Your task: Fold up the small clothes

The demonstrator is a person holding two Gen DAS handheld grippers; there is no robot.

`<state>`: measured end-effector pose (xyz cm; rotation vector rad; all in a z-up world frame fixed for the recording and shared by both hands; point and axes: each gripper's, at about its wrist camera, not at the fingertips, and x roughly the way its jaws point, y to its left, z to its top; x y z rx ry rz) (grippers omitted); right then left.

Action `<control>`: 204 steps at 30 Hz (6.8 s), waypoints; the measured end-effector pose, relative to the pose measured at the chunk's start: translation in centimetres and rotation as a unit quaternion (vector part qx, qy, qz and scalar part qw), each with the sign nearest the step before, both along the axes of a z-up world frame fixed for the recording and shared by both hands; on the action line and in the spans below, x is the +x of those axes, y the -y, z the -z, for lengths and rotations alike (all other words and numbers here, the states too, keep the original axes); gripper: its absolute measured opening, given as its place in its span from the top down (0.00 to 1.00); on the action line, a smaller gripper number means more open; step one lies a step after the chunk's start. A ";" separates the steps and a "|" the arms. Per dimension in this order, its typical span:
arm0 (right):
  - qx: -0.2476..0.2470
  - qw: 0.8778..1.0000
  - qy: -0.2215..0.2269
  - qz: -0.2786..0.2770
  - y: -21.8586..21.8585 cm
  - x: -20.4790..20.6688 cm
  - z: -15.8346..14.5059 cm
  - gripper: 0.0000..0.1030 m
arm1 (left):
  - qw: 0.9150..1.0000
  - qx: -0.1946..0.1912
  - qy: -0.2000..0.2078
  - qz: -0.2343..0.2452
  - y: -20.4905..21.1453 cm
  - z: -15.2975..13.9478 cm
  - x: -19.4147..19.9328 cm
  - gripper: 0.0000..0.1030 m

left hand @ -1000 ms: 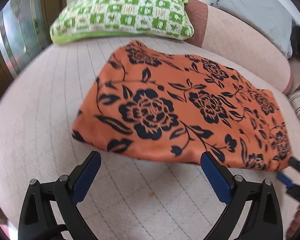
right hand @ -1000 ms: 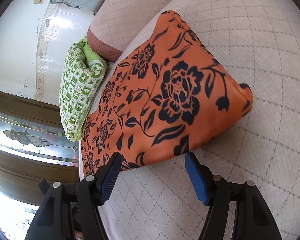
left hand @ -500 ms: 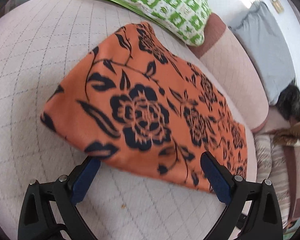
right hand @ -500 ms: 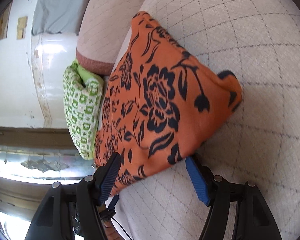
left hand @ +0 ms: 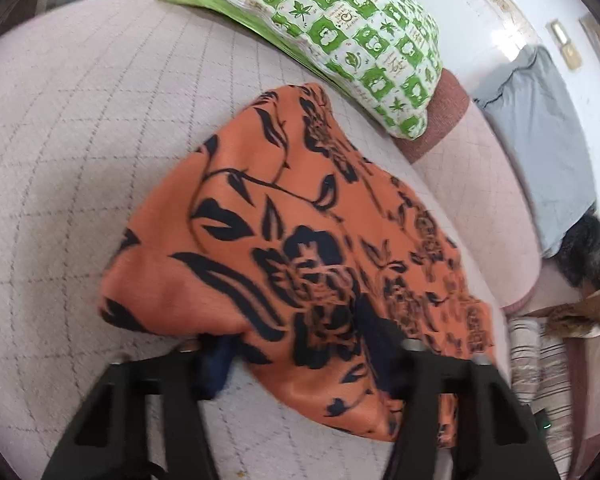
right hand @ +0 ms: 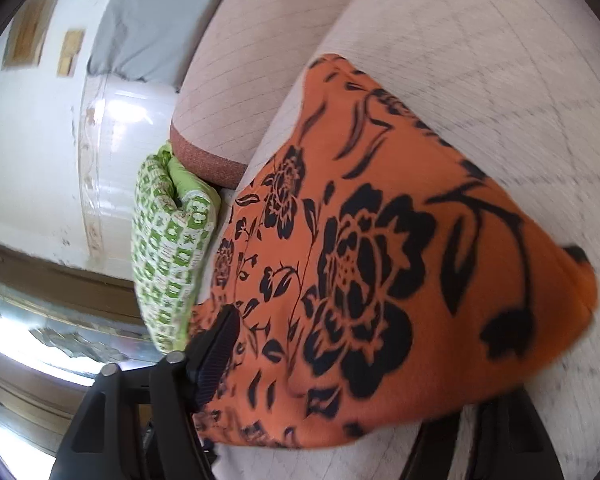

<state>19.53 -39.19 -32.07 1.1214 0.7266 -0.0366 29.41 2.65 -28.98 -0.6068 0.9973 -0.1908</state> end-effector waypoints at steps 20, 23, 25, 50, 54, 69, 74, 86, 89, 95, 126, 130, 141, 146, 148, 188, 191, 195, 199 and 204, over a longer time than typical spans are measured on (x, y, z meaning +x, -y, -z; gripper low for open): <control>-0.183 0.982 0.005 -0.037 -2.7 0.6 -3.7 0.84 | 0.998 -0.025 0.051 -0.022 -0.5 -1.3 0.0 0.81; -0.199 0.979 0.018 -0.033 -3.0 -0.2 -4.9 0.84 | 0.997 -0.017 0.073 -0.015 -0.5 -2.7 -0.9 0.81; -0.212 0.977 0.023 -0.032 -3.2 -0.9 -5.7 0.84 | 0.997 -0.014 0.079 -0.010 -0.7 -3.4 -1.9 0.81; 0.002 0.992 -0.088 0.085 9.2 -12.4 -1.8 0.38 | 0.990 0.133 0.022 0.028 0.1 -3.6 -9.3 0.56; -0.051 0.988 -0.064 0.132 10.9 -14.3 -3.7 0.37 | 0.989 0.145 0.000 0.024 -0.8 -3.4 -10.4 0.44; -0.208 0.978 -0.015 -0.014 -0.3 -7.5 -7.1 0.37 | 0.948 0.287 0.137 -0.002 0.5 -8.1 -13.4 0.28; -0.221 0.974 -0.015 -0.042 -2.5 -6.3 -6.6 0.37 | 0.947 0.297 0.126 0.002 1.0 -7.5 -11.7 0.28; -0.225 0.971 -0.057 -0.060 -2.2 -3.1 -4.7 0.37 | 0.946 0.310 0.097 0.006 1.9 -5.7 -8.6 0.28; -0.225 0.967 -0.087 -0.076 -2.0 -2.0 -3.4 0.38 | 0.949 0.308 0.066 0.010 1.9 -4.2 -7.0 0.28; -0.256 0.957 -0.099 -0.097 -2.6 -0.5 -2.9 0.38 | 0.951 0.308 0.018 -0.007 1.6 -1.7 -4.2 0.19; -0.335 0.903 0.043 -0.265 -17.5 -2.7 -5.6 0.74 | 0.992 0.113 -0.025 -0.044 -3.4 -1.4 -12.1 0.14; -0.349 0.886 -0.004 -0.305 -18.7 -2.5 -2.8 0.73 | 0.992 0.121 -0.015 -0.027 -1.8 -1.3 -11.6 0.15; -0.316 0.894 0.007 -0.317 -17.7 -2.5 -2.8 0.75 | 0.987 0.150 0.020 -0.047 -0.5 -0.7 -8.2 0.15; -0.313 0.893 0.011 -0.322 -17.6 -2.6 -2.7 0.75 | 0.984 0.172 0.025 -0.047 -0.2 -0.6 -7.9 0.23; -0.311 0.894 0.012 -0.322 -17.5 -2.6 -2.7 0.75 | 0.983 0.176 0.024 -0.048 -0.2 -0.5 -7.4 0.29; -0.153 0.956 0.064 -0.241 -7.3 -3.4 -4.8 0.68 | 0.924 0.215 0.272 0.163 13.5 -7.5 -11.1 0.78; -0.069 0.972 0.098 -0.202 -3.7 -3.3 -4.5 0.09 | 0.905 0.237 0.279 0.217 17.3 -6.3 -12.2 0.78; 0.047 0.977 0.100 -0.183 -1.2 -1.4 -2.6 0.09 | 0.894 0.262 0.253 0.261 19.5 -3.5 -12.4 0.78; 0.069 0.975 0.076 -0.195 -1.5 1.1 -0.9 0.09 | 0.890 0.270 0.257 0.263 19.5 -3.3 -12.6 0.78; 0.069 0.970 0.073 -0.221 -3.6 4.9 -0.4 0.10 | 0.881 0.286 0.263 0.270 19.7 -3.1 -13.2 0.78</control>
